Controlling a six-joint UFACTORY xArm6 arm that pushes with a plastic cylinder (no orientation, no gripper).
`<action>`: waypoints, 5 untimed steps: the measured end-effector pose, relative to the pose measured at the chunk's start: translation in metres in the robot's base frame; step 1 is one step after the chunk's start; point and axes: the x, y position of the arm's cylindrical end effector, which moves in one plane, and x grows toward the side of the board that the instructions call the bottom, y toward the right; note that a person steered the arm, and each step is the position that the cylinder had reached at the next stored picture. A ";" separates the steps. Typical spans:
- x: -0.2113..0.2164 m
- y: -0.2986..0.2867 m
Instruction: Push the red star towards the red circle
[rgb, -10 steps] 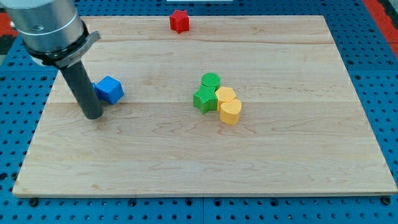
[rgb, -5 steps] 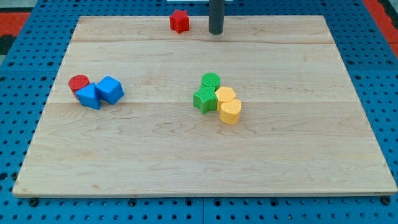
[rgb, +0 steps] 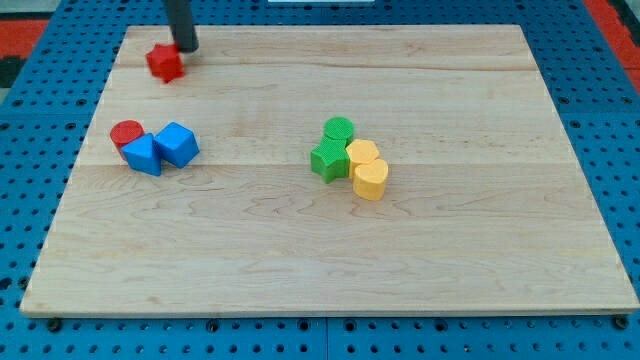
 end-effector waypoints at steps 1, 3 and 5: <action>0.023 -0.024; 0.021 -0.050; 0.071 -0.030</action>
